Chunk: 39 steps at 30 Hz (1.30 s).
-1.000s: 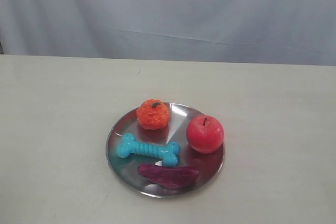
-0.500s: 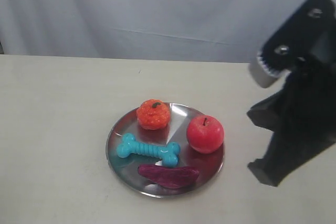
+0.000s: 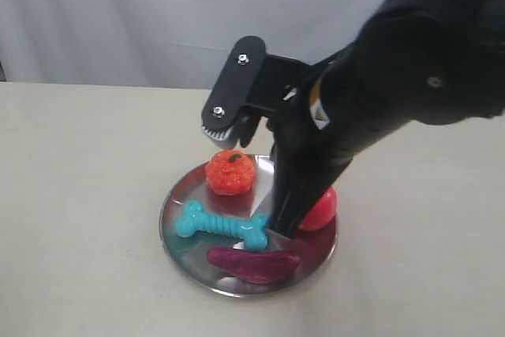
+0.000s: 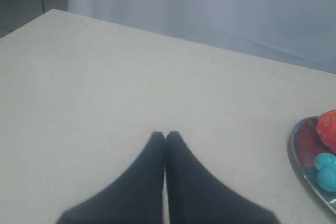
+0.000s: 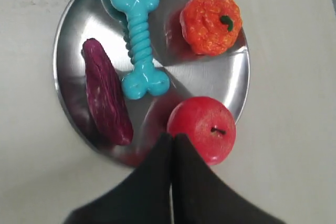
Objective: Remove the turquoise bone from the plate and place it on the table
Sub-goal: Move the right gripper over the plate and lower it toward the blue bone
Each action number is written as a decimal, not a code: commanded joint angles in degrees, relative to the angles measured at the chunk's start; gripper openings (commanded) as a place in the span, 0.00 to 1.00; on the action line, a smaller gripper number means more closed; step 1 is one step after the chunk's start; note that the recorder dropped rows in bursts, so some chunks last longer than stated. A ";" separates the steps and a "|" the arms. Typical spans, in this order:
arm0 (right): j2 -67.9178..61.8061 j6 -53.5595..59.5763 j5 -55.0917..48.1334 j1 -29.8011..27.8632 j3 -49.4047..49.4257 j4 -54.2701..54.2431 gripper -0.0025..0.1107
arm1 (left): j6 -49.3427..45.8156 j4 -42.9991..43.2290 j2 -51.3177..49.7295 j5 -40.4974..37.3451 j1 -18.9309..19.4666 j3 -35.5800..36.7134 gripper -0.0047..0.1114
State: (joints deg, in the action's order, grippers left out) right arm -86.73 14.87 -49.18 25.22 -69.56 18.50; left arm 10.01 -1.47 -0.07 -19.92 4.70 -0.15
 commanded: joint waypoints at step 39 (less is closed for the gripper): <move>-27.16 23.69 11.16 -9.63 -11.09 -25.86 0.41 | 0.11 0.01 0.07 0.30 -0.28 0.15 0.04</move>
State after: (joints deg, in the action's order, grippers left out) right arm -114.08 37.35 -37.72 15.72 -80.34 -5.95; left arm 10.01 -1.47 -0.07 -19.92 4.70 -0.15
